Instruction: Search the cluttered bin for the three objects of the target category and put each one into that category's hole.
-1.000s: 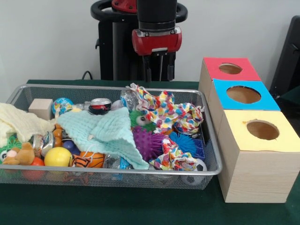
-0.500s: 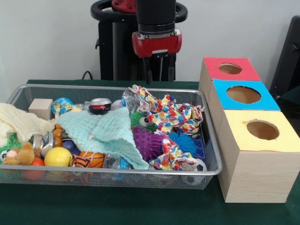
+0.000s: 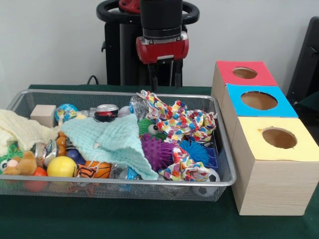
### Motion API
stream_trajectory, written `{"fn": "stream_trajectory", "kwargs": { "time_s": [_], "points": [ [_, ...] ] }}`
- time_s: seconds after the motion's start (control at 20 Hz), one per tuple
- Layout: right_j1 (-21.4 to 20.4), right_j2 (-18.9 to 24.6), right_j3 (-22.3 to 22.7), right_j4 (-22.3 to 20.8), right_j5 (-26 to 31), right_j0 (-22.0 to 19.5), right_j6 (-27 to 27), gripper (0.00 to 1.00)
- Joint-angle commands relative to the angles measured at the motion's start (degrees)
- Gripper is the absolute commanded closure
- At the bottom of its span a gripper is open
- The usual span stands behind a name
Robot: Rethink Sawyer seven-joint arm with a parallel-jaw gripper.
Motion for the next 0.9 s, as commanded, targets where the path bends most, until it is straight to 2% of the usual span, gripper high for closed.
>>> {"fn": "stream_trajectory", "kwargs": {
  "time_s": [0.05, 0.15, 0.45, 0.75, 0.9],
  "points": [
    [5.61, -3.45, -0.06, -6.06, -7.02, -2.03, 4.13, 0.0],
    [5.93, -6.25, 0.16, -6.78, -7.6, -0.37, 6.46, 0.0],
    [6.77, -10.33, 2.12, -6.76, -9.68, 1.92, 8.92, 0.0],
    [8.29, -15.74, 5.32, -6.69, -15.69, 4.93, 11.14, 0.0],
    [9.18, -16.96, 6.59, -7.09, -18.7, 4.63, 10.3, 0.0]
  ]
}}
